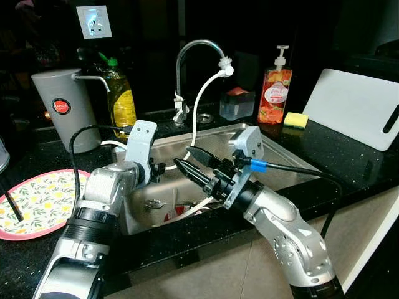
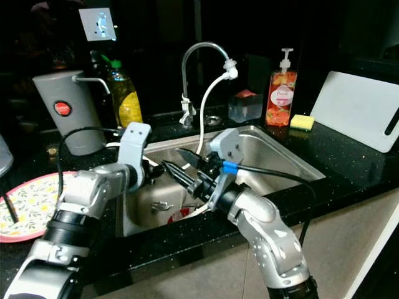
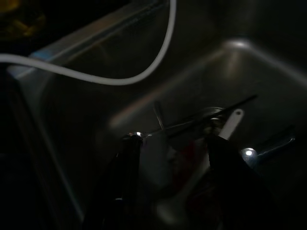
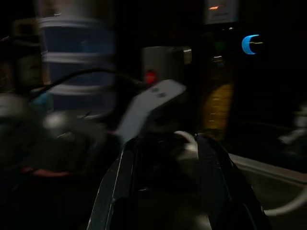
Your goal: Kitchen organization
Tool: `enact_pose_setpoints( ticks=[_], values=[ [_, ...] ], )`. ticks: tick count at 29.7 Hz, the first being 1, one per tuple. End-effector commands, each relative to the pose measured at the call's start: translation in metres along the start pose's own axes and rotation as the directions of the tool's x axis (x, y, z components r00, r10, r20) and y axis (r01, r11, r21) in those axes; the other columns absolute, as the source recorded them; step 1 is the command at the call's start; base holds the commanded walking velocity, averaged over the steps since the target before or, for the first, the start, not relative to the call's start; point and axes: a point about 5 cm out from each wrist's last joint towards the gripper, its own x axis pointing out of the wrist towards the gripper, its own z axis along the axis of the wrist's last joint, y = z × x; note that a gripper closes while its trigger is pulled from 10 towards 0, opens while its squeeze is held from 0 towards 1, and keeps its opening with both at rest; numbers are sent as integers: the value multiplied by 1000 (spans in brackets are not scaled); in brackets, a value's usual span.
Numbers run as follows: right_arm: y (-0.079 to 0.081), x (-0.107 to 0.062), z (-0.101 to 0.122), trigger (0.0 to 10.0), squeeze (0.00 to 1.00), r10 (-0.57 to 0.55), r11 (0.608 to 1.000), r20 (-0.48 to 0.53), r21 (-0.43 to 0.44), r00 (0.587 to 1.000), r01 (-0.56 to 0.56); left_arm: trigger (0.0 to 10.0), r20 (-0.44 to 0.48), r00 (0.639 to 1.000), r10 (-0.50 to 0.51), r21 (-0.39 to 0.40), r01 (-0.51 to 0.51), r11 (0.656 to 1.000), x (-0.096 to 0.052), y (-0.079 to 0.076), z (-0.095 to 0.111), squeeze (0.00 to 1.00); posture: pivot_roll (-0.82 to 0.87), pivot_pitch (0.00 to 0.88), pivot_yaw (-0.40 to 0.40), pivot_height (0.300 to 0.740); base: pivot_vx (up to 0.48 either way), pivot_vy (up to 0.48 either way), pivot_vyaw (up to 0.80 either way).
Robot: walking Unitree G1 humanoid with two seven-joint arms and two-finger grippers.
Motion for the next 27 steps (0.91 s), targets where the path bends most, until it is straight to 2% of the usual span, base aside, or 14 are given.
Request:
enact_pose_setpoints(
  ticks=[1,6,10,11,12,14,15,18,19,20,23,24,26,27],
  values=[
    [-6,2,4,10000,0,-45,999,24,-12,999,45,10000,19,999,40,43,-41,998,-3,5,3,0,-67,23,53,740,0,0,0],
    [-9,3,8,10000,0,-58,998,51,5,997,58,10000,66,992,104,74,-109,991,-8,10,11,0,-67,22,52,740,0,0,0],
    [2,2,11,10000,0,14,1000,73,21,997,-15,10000,89,971,221,37,-225,974,-12,26,17,0,-63,15,50,740,0,0,0],
    [5,2,12,10000,0,40,999,83,28,996,-42,10000,90,950,300,-2,-301,954,-15,38,18,0,-61,15,49,740,0,0,0],
    [5,2,12,10000,0,40,999,83,28,996,-42,10000,90,950,300,-2,-301,954,-15,38,18,0,-61,15,49,740,0,0,0],
    [9,3,14,10000,0,69,997,100,37,993,-73,10000,80,883,463,-78,-458,886,-24,65,18,0,-60,11,48,740,0,0,0],
    [9,3,14,10000,0,69,997,100,37,993,-73,10000,80,883,463,-78,-458,886,-24,65,18,0,-60,11,48,740,0,0,0],
    [10,3,15,10000,0,83,995,108,42,991,-88,10000,44,711,701,-123,-693,710,-42,103,10,0,-60,11,48,740,0,0,0],
    [10,3,15,10000,0,84,995,108,43,991,-89,10000,23,663,748,-142,-738,659,-48,112,6,0,-55,13,47,740,0,0,0],
    [10,3,14,10000,0,84,995,108,43,991,-89,10000,10,638,770,-155,-760,631,-51,116,4,0,-55,13,47,740,0,0,0],
    [10,3,14,10000,0,84,995,107,45,991,-89,10000,-67,504,861,-215,-850,481,-68,136,-9,0,-53,16,48,740,0,0,0],
    [10,3,14,10000,0,84,995,107,45,991,-89,10000,-67,504,861,-215,-850,481,-68,136,-9,0,-53,16,48,740,0,0,0],
    [10,2,14,10000,0,83,995,105,46,991,-89,10000,-109,446,888,-227,-881,415,-77,145,-16,0,-50,17,46,740,0,0,0],
    [10,2,14,10000,0,83,995,105,46,991,-89,10000,-109,446,888,-227,-881,415,-77,145,-16,0,-50,17,46,740,0,0,0]
  ],
)
